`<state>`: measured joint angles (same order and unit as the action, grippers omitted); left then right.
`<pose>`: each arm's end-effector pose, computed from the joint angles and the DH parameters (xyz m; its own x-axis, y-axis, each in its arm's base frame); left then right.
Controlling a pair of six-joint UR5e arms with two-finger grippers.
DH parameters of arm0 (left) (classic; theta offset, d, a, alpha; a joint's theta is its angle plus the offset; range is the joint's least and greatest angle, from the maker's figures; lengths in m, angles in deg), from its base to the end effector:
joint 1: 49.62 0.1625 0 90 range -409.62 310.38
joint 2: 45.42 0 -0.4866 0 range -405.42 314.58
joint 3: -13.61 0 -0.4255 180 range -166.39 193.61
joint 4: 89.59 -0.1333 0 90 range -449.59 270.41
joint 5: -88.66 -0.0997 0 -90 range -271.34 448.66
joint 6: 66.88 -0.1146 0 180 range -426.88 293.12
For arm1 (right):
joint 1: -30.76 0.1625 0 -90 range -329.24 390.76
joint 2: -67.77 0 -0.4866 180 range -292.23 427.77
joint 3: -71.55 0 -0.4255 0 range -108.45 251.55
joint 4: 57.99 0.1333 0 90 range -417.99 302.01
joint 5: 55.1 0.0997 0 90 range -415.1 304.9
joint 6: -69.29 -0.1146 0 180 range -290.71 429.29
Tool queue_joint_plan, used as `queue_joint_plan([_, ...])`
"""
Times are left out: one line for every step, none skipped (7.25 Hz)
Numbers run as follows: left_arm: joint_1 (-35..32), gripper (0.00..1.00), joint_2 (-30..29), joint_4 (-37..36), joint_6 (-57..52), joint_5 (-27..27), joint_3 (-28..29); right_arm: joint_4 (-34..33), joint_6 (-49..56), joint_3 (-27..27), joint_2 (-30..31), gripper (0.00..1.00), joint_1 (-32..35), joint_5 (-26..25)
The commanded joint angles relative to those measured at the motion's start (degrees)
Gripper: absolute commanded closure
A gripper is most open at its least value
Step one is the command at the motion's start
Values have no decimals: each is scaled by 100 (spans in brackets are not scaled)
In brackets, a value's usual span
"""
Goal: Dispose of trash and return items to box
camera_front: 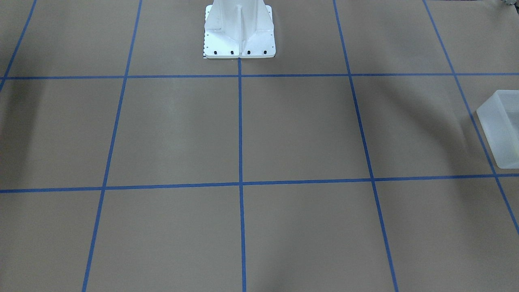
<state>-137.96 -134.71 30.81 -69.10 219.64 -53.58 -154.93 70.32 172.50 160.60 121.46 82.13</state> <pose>-0.0438 -0.4949 0.8928 0.7507 0.1388 -0.6459 -0.0579 0.9877 0.1449 0.0553 -0.4979 0.6642 0.6793 -0.0248 0.7334 0.0000 0.9994 0.0338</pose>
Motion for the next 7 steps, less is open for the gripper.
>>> queue_joint_plan([10, 3, -53, -723, 491, 348, -921, 0, -50, 64, -10, 0, 0, -3])
queue_joint_plan([80, 3, -62, -1425, 677, 348, -1694, -35, -224, 221, 7, 0, -9, 6])
queue_joint_plan([411, 3, -71, -1980, 1158, 340, -2476, -322, -296, 466, -1, 0, -96, 6])
queue_joint_plan([641, 3, -53, -2299, 1528, 331, -3023, -543, -305, 678, -1, 0, -140, -3])
queue_joint_plan([783, 3, -27, -2345, 1697, 296, -3272, -580, -296, 706, 16, 0, -149, -20])
queue_joint_plan([836, 3, -35, -2355, 1742, 261, -3327, -580, -296, 706, 25, 0, -167, -47])
queue_joint_plan([837, 3, -27, -2355, 1734, 261, -3389, -580, -296, 706, 25, 0, -219, -73])
